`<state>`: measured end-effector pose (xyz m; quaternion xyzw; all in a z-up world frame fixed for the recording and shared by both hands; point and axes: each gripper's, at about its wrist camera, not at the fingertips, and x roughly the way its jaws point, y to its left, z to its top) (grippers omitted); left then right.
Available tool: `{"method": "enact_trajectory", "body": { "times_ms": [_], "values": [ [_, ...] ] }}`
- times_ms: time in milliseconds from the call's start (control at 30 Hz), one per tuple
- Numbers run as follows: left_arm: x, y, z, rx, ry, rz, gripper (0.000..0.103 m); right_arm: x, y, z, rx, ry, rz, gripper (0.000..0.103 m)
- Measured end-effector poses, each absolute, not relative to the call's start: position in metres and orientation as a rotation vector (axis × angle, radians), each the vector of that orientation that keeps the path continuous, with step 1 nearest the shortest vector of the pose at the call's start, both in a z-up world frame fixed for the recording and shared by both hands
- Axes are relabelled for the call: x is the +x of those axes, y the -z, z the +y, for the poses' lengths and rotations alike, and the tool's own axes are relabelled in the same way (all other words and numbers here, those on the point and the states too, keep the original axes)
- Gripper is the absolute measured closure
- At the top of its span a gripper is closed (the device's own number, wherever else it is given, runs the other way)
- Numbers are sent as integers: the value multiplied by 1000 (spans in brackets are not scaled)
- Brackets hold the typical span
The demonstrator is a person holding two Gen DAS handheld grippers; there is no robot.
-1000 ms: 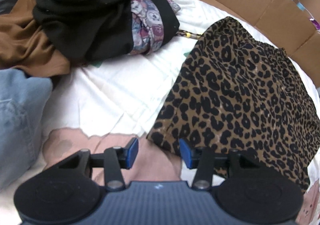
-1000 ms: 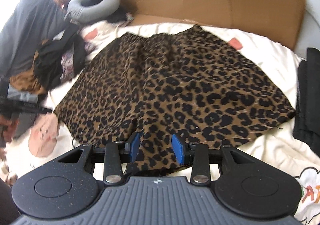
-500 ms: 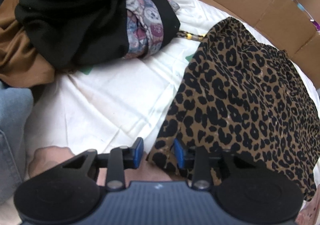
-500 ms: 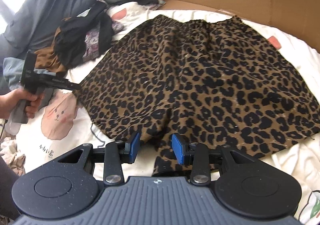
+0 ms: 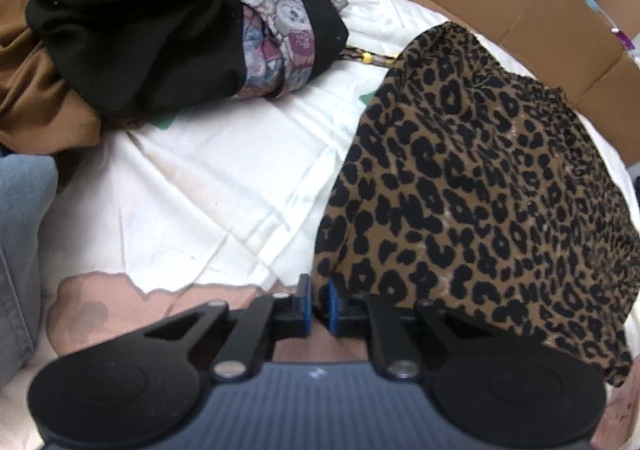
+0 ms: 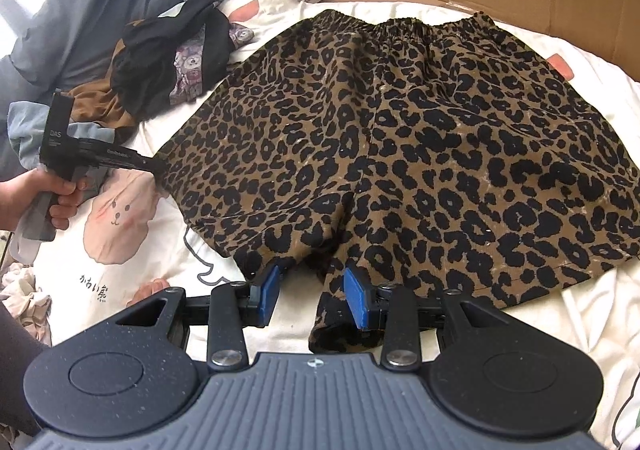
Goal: Fold clothes
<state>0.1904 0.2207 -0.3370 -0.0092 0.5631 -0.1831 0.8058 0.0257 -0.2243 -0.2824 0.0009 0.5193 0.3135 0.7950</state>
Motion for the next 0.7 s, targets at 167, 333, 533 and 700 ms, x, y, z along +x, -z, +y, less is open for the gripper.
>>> {"method": "enact_trajectory", "body": {
  "times_ms": [167,333,533,700],
  "values": [
    [190,323,220,-20,400,1194,99,23,289,-216,7,-706,1128,60],
    [196,307,222,-3,392,1173,99,21,298,-206,-7,-755,1160,58],
    [202,290,221,9,380,1145,99,16,315,-190,-39,-813,1183,57],
    [211,280,216,10,381,1132,99,14,326,-173,-64,-822,1190,56]
  ]
}}
